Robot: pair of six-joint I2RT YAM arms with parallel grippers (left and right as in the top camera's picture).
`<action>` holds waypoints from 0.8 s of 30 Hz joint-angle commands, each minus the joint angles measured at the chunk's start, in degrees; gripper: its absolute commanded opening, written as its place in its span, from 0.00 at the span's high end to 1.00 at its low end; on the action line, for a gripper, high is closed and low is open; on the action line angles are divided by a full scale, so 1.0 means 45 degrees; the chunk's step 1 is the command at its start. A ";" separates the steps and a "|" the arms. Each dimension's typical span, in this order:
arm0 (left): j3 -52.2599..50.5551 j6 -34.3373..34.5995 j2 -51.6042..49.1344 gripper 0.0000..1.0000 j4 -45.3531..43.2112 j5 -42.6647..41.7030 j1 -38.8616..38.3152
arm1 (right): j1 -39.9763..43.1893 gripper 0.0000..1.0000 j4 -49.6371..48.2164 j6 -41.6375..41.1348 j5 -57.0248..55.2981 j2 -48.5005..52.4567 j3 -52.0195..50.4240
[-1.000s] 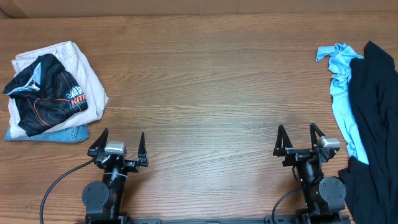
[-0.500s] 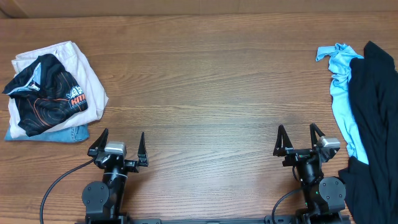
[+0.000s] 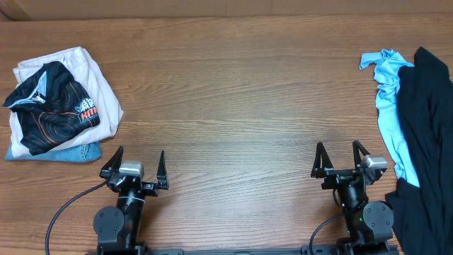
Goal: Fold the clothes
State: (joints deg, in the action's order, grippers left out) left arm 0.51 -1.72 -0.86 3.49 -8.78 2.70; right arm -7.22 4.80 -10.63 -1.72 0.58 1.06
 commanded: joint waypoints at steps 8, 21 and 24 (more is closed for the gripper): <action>-0.0053 -0.0199 0.0131 0.00 0.0024 0.0083 -0.0024 | 0.0039 0.00 -0.0049 0.0238 -0.0248 -0.0087 -0.0131; -0.0053 -0.0189 0.0131 0.00 0.0015 -0.0034 -0.0024 | 0.0039 0.00 -0.0044 0.0233 -0.0165 -0.0087 -0.0131; -0.0053 -0.0199 0.0131 0.00 0.0019 0.0044 -0.0024 | 0.0039 0.00 -0.0044 0.0204 -0.0151 -0.0087 -0.0131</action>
State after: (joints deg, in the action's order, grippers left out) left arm 0.51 -1.72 -0.86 3.49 -8.80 2.70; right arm -7.20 4.84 -10.24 -1.96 0.58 1.06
